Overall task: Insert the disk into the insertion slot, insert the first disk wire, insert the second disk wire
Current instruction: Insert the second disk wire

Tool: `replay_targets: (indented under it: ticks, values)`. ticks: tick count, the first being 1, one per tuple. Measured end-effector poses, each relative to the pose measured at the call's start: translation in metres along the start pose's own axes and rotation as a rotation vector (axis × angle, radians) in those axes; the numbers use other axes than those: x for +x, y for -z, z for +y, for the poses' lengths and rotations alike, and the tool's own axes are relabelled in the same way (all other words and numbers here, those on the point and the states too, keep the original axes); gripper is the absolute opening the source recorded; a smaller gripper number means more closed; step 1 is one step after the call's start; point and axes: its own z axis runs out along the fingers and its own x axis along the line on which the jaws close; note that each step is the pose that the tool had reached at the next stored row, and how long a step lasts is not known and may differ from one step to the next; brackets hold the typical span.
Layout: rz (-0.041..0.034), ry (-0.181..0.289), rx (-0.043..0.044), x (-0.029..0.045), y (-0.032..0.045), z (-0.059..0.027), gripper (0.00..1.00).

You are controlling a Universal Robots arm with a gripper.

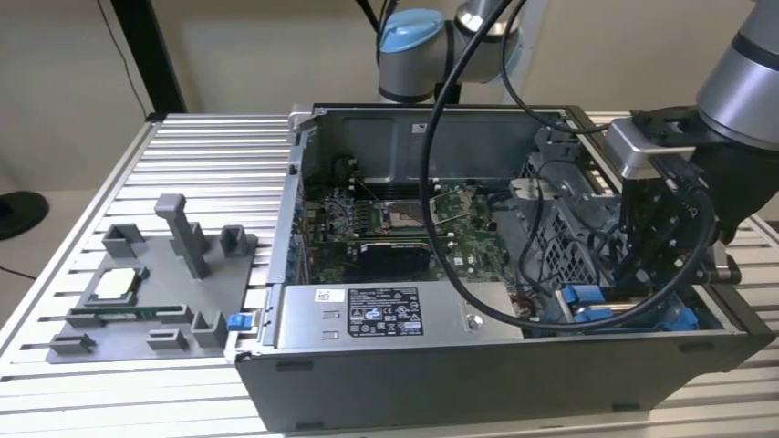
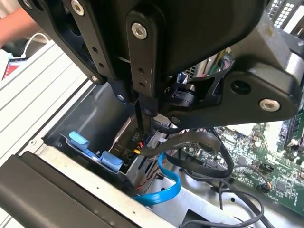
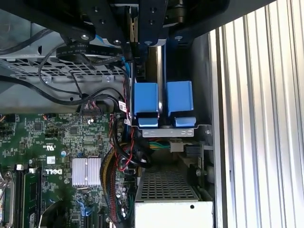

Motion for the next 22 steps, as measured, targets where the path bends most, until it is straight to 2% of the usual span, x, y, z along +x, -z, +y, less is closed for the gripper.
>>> replay_targets:
  ticks: [3, 4, 5, 6, 17, 22]
  values:
    - [-0.0007, 0.0, 0.0, -0.0003, 0.0007, 0.0, 0.0]
    - [-0.0046, 0.0, -0.0002, -0.0002, 0.0004, -0.0001, 1.0]
    - [-0.0062, 0.0, -0.0004, 0.0, 0.0016, 0.0, 1.0]
    - [-0.0047, 0.0, -0.0004, 0.0003, 0.0055, 0.0, 1.0]
    - [-0.0031, 0.0, -0.0004, -0.0009, 0.0544, 0.0002, 1.0]
    - [-0.0033, 0.0, -0.0004, -0.001, 0.0553, 0.0002, 1.0]
